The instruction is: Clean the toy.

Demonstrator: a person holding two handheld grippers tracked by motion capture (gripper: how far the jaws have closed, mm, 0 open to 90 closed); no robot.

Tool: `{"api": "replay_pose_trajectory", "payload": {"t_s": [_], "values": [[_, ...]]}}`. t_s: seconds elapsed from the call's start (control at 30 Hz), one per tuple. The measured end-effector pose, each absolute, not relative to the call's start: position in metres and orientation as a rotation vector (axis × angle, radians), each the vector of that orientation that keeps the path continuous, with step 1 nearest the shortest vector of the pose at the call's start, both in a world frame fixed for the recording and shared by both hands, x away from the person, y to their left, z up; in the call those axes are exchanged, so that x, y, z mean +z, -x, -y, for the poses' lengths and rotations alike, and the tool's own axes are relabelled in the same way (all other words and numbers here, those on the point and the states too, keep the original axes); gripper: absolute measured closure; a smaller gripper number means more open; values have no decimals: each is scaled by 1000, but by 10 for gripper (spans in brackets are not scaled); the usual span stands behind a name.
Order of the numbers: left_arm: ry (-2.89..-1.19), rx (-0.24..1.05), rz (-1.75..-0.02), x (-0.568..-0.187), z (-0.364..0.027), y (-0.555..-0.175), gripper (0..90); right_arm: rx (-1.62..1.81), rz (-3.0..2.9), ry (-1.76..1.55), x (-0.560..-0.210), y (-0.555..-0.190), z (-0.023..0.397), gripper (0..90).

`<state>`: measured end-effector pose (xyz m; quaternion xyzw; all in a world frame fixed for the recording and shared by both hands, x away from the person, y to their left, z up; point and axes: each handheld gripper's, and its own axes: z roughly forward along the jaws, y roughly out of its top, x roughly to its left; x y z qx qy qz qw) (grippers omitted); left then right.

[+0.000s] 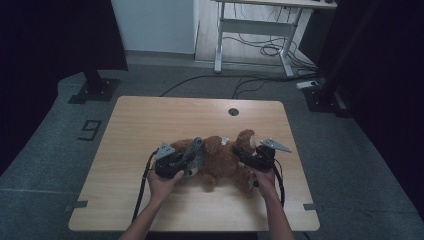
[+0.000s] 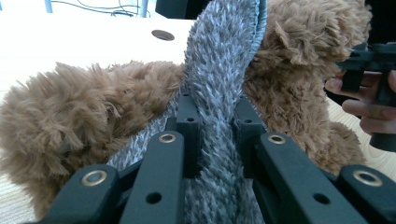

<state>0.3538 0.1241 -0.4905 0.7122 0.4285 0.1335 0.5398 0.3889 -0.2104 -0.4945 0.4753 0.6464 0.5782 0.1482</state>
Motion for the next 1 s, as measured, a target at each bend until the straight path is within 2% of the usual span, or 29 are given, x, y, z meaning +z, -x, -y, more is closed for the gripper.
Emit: {"api": "replay_pose_trajectory", "payload": {"t_s": [0.03, 0.07, 0.1, 0.13, 0.17, 0.4, 0.6, 0.67, 0.8, 1.0], "values": [[-1689, 311, -1021, -490, -125, -354, 770, 1654, -1833, -1318, -494, -386, 209, 484], [-1689, 311, -1021, -490, -125, -354, 770, 1654, -1833, -1318, -494, -386, 209, 484], [-1687, 306, -1020, -490, -125, -354, 770, 1640, -1834, -1276, -495, -380, 207, 547], [-1687, 306, -1020, -490, -125, -354, 769, 1640, -1834, -1276, -495, -380, 207, 547], [-1686, 300, -1018, -490, -125, -352, 768, 1624, -1840, -1243, -499, -374, 206, 586], [-1694, 272, -1001, -488, -126, -340, 762, 1637, -1872, -1159, -512, -358, 213, 615], [-1679, 272, -977, -463, -131, -334, 758, 1608, -1883, -1091, -517, -352, 215, 630], [-1673, 309, -964, -443, -132, -340, 757, 1609, -1885, -1079, -518, -352, 216, 630], [-1687, 312, -981, -432, -126, -357, 756, 1610, -1881, -1048, -520, -351, 216, 631], [-1799, 260, -1057, -454, -105, -388, 755, 1610, -1876, -1031, -521, -351, 216, 631]]}}
